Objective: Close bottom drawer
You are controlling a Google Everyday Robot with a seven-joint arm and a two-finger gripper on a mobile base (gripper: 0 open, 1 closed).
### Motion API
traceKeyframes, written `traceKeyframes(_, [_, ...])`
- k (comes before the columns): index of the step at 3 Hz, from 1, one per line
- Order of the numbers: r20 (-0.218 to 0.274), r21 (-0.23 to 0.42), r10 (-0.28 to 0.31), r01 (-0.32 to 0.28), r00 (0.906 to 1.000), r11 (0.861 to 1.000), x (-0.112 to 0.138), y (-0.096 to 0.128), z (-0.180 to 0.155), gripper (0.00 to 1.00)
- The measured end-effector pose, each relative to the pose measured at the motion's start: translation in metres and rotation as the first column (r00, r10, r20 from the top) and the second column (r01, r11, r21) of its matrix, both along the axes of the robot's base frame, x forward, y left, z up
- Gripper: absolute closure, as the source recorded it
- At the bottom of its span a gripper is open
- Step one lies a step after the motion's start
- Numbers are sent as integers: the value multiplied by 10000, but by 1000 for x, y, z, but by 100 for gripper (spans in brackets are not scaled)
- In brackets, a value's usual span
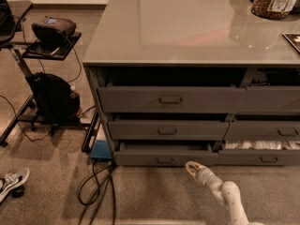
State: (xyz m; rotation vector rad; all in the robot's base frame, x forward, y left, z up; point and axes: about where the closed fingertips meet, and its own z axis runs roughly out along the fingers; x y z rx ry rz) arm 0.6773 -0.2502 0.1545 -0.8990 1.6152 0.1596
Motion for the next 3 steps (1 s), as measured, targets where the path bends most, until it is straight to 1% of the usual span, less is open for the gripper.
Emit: traceKeyframes(3, [0, 1, 1, -1, 10000, 10000, 0, 0, 0, 11])
